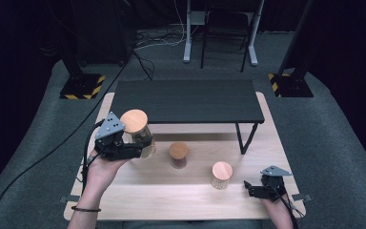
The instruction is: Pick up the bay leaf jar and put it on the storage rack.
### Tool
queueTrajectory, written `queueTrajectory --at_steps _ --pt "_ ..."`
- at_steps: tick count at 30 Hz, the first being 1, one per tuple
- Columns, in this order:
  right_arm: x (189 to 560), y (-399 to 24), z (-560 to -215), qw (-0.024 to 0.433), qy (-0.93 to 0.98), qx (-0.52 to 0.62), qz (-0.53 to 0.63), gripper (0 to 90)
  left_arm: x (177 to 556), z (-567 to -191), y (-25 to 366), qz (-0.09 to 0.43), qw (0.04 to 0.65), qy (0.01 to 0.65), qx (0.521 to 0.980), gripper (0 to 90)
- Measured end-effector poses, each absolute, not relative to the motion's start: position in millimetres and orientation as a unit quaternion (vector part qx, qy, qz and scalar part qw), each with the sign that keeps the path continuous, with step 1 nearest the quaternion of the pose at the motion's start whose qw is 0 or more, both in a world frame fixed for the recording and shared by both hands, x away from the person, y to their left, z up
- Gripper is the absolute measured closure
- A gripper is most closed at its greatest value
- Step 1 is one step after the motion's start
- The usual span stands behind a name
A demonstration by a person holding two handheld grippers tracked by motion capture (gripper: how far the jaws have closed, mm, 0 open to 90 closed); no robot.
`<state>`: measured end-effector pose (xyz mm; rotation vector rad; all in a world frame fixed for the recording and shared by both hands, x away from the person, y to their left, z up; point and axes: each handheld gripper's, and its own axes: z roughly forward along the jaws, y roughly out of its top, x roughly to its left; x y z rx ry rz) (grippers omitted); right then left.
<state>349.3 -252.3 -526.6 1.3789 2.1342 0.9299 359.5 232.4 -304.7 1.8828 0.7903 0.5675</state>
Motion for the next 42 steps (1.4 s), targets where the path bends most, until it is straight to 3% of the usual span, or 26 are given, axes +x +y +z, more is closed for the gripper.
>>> queueTrajectory --at_steps 21,42 --pt "349.4 -252.3 -526.6 0.216 0.770 0.498 0.336 9.4 373.4 -269.5 222.2 0.237 0.482 0.310 0.785 24.9" --pt "349.4 -252.3 -526.7 0.216 0.770 0.497 0.336 9.4 411.6 -256.1 218.4 0.234 0.478 0.334 0.777 24.9"
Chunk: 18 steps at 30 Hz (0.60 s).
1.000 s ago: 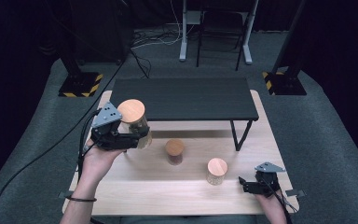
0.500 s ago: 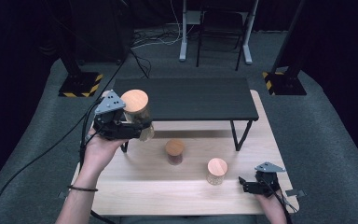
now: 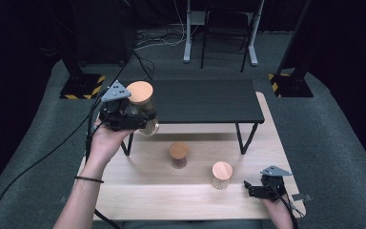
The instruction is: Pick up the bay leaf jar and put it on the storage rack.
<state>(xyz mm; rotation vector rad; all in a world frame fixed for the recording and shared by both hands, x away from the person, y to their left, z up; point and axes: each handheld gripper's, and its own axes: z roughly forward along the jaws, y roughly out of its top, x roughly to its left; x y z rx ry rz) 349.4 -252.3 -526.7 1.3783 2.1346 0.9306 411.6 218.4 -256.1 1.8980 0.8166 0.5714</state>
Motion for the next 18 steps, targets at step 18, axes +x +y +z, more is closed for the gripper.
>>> queueTrajectory --at_steps 18 --pt "349.6 -252.5 -526.7 0.216 0.771 0.496 0.336 9.3 453.3 -254.5 214.8 0.245 0.470 0.369 0.763 24.9"
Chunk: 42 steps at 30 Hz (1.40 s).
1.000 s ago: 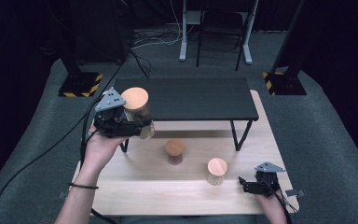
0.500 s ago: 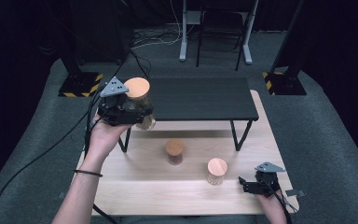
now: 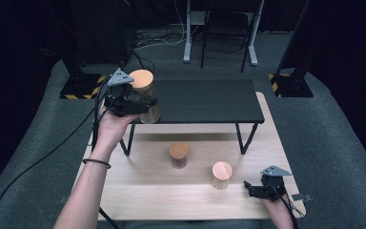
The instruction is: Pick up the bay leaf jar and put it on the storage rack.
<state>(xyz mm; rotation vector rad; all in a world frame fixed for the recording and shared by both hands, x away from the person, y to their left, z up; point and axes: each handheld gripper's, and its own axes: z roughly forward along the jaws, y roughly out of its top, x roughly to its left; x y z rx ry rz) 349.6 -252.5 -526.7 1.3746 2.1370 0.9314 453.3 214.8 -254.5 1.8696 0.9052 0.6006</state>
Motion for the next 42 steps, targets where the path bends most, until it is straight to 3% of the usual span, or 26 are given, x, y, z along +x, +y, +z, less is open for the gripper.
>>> queueTrajectory --at_steps 18,32,42 --pt "349.2 -252.3 -526.8 0.215 0.773 0.492 0.338 9.2 488.1 -255.4 207.3 0.257 0.438 0.413 0.756 24.8" --pt "349.2 -252.2 -526.8 0.214 0.774 0.491 0.338 9.2 494.7 -255.9 206.4 0.241 0.441 0.424 0.753 24.5" --pt "349.2 -252.2 -526.8 0.214 0.774 0.491 0.338 9.2 489.9 -252.2 210.2 0.235 0.448 0.424 0.751 16.7"
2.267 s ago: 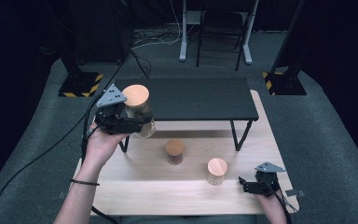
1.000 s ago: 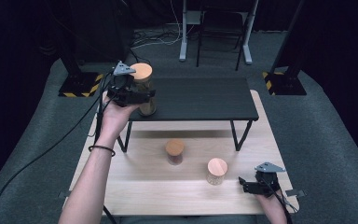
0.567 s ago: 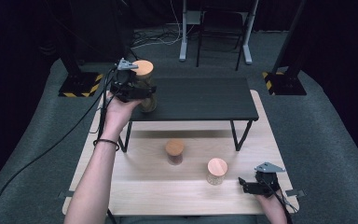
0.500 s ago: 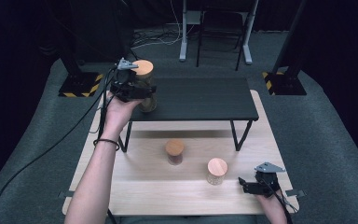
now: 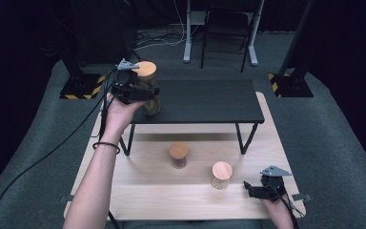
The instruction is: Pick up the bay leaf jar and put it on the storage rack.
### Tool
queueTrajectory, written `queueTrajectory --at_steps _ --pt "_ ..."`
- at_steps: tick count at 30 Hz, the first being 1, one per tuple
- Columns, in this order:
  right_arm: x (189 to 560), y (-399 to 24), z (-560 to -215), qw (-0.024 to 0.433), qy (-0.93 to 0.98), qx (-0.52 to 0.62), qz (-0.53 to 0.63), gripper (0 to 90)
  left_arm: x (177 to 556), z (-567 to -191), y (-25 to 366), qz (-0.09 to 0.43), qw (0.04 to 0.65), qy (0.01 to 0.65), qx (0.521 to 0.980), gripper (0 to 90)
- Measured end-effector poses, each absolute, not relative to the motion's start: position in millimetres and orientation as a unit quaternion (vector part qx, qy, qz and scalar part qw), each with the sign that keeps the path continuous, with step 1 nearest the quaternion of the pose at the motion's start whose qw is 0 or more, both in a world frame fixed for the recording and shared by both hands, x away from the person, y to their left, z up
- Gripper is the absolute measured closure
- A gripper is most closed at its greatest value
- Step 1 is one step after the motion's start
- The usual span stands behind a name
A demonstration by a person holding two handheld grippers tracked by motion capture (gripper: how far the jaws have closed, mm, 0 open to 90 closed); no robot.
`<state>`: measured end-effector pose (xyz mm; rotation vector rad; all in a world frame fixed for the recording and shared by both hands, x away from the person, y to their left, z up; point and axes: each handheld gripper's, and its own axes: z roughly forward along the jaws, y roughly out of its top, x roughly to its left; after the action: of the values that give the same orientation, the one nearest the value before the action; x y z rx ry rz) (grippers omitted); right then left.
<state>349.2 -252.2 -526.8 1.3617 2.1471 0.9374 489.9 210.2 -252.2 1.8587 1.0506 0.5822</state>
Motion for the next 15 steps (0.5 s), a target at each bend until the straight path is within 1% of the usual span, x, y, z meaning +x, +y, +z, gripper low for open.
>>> queueTrajectory --at_steps 6,15 --pt "349.4 -252.1 -526.8 0.214 0.774 0.491 0.338 9.2 479.4 -250.7 216.6 0.234 0.459 0.416 0.749 11.0" --pt "349.5 -251.9 -526.7 0.214 0.773 0.492 0.337 9.2 465.1 -254.6 236.1 0.235 0.465 0.412 0.748 10.7"
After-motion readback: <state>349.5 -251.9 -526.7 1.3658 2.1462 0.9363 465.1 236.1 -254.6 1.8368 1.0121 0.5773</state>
